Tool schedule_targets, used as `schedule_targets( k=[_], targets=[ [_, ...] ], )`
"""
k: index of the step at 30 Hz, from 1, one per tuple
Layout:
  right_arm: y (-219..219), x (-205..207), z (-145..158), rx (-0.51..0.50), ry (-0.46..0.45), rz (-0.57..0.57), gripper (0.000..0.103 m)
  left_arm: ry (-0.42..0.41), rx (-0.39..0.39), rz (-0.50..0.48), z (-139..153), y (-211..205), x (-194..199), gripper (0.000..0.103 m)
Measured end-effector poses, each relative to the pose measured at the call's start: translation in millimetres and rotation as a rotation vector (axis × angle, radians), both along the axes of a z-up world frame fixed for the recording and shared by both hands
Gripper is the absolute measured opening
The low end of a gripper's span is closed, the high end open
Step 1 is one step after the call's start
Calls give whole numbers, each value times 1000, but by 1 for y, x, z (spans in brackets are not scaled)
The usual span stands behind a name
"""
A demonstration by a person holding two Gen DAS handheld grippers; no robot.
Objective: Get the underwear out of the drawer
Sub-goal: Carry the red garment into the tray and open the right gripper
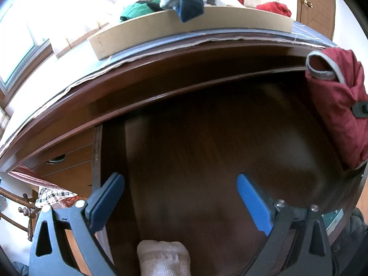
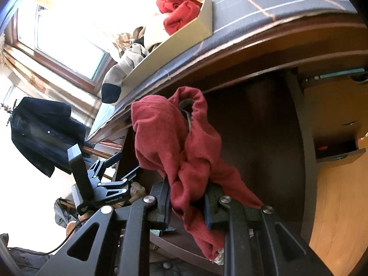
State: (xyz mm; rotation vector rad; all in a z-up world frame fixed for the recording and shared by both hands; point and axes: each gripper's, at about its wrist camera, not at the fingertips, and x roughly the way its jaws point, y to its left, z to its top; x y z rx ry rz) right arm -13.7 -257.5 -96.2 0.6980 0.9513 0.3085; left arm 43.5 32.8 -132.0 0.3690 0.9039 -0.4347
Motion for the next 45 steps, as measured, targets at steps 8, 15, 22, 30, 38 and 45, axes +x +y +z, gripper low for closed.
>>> schedule_targets(
  k=[8, 15, 22, 30, 38, 45],
  targets=[
    [2, 0, -1, 9, 8, -1, 23, -2, -7, -2, 0, 1, 0, 100],
    [-5, -4, 21, 17, -42, 1, 23, -2, -7, 0, 0, 3, 2, 100],
    [-6, -7, 72, -10, -155, 15, 23, -5, -9, 2, 1, 3, 2, 100],
    [-4, 24, 127, -82, -274, 20, 23, -6, -9, 2, 2, 1, 2, 100],
    [-9, 75, 161, -146, -314, -69, 23, -7, -17, 1, 1, 1, 2, 100],
    [-2, 138, 165, -263, -338, -123, 23, -6, -19, 2, 1, 1, 2, 100]
  ],
)
